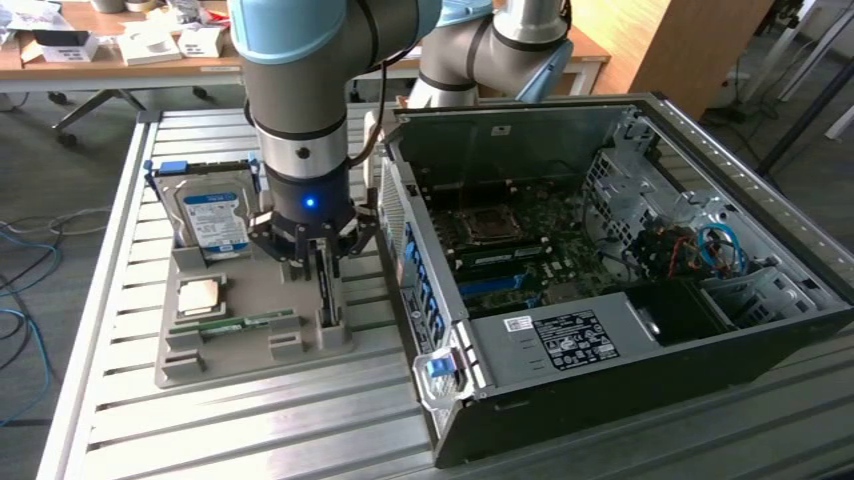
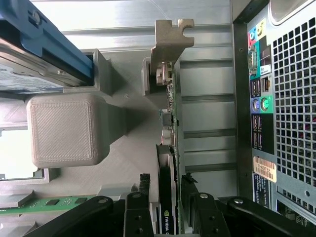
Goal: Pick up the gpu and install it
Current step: 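Pick up the gpu and move the gpu toward the slot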
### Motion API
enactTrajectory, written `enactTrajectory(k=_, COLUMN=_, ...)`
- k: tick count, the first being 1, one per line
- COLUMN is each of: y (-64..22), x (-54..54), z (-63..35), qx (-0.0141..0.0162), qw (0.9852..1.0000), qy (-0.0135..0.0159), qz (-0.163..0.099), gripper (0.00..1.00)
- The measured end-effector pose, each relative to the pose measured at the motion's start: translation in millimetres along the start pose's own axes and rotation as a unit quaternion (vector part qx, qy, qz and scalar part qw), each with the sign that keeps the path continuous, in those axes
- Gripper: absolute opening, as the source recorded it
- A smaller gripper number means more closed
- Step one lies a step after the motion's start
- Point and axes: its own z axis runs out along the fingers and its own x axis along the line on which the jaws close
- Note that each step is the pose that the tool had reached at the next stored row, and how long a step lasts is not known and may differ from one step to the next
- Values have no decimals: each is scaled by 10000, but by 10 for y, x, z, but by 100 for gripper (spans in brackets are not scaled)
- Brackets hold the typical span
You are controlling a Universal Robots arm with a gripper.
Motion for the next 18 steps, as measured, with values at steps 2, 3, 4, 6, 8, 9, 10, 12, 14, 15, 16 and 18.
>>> enactTrajectory(k=2, y=0, x=0, z=0, qx=0, qw=10000, qy=0, qz=0, gripper=39)
enactTrajectory(k=3, y=0, x=0, z=0, qx=0, qw=10000, qy=0, qz=0, gripper=39)
enactTrajectory(k=4, y=0, x=0, z=0, qx=0, qw=10000, qy=0, qz=0, gripper=39)
enactTrajectory(k=6, y=0, x=0, z=0, qx=0, qw=10000, qy=0, qz=0, gripper=39)
enactTrajectory(k=8, y=0, x=-1, z=0, qx=0, qw=10000, qy=0, qz=0, gripper=39)
enactTrajectory(k=9, y=0, x=-3, z=0, qx=0, qw=10000, qy=0, qz=0, gripper=39)
enactTrajectory(k=10, y=-1, x=-5, z=0, qx=0, qw=10000, qy=0, qz=-1, gripper=39)
enactTrajectory(k=12, y=-1, x=-5, z=0, qx=0, qw=10000, qy=0, qz=0, gripper=39)
enactTrajectory(k=14, y=-2, x=-10, z=0, qx=0, qw=10000, qy=0, qz=-1, gripper=39)
enactTrajectory(k=15, y=-2, x=-10, z=0, qx=0, qw=10000, qy=0, qz=0, gripper=39)
enactTrajectory(k=16, y=-5, x=-11, z=0, qx=0, qw=10000, qy=0, qz=0, gripper=39)
enactTrajectory(k=18, y=-7, x=-11, z=0, qx=0, qw=10000, qy=0, qz=0, gripper=39)
